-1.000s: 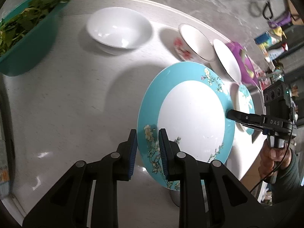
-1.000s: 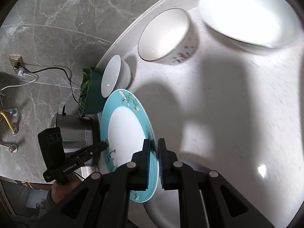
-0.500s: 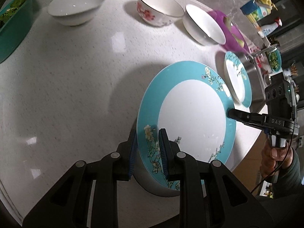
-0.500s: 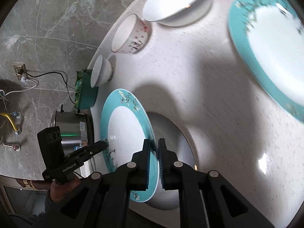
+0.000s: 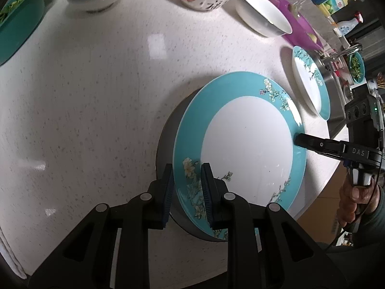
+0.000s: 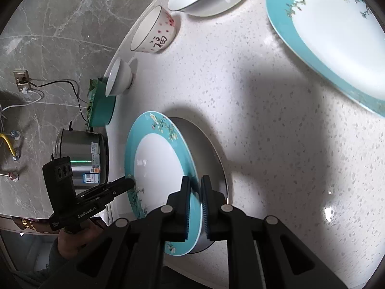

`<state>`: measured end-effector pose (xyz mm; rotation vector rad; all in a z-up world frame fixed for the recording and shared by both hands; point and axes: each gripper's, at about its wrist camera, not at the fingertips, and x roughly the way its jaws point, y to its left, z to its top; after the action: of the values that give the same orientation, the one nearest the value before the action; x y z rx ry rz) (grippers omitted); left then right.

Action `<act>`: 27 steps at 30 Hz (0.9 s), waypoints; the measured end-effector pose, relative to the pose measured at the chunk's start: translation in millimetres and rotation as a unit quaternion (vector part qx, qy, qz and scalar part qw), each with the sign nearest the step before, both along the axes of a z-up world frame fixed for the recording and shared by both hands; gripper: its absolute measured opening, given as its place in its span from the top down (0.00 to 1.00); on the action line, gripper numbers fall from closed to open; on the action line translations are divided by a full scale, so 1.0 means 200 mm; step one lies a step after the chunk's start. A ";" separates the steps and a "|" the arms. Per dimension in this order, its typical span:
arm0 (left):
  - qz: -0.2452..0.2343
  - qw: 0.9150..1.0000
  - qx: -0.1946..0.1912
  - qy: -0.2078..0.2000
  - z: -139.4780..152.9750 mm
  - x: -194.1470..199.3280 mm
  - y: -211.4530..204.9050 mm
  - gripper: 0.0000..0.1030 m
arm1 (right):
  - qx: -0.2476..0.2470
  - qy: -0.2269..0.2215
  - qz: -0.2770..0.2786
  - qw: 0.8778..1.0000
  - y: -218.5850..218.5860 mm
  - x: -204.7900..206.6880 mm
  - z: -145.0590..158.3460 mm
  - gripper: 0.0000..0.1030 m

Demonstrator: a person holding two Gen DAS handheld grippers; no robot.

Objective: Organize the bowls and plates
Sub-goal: 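Lift the teal floral plate and lower it onto the grey-rimmed plate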

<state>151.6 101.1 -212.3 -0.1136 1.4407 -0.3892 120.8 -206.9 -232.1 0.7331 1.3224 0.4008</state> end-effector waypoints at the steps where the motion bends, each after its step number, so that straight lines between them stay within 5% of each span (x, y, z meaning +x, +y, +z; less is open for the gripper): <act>1: 0.000 1.000 0.001 0.001 -0.01 0.00 0.00 0.81 | -0.001 0.000 0.000 1.000 0.00 0.00 0.00 0.87; 20: -0.027 0.999 0.028 -0.018 -0.04 0.03 -0.07 0.81 | -0.047 -0.004 0.010 0.999 0.06 -0.02 -0.02 0.87; 27: -0.043 0.998 0.046 -0.033 -0.04 0.00 -0.09 0.79 | -0.110 -0.031 0.038 0.993 0.13 -0.03 0.02 0.85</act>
<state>151.5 82.6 -220.0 0.0345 1.3996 -0.3925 114.7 -180.9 -227.6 0.4844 1.3139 0.3303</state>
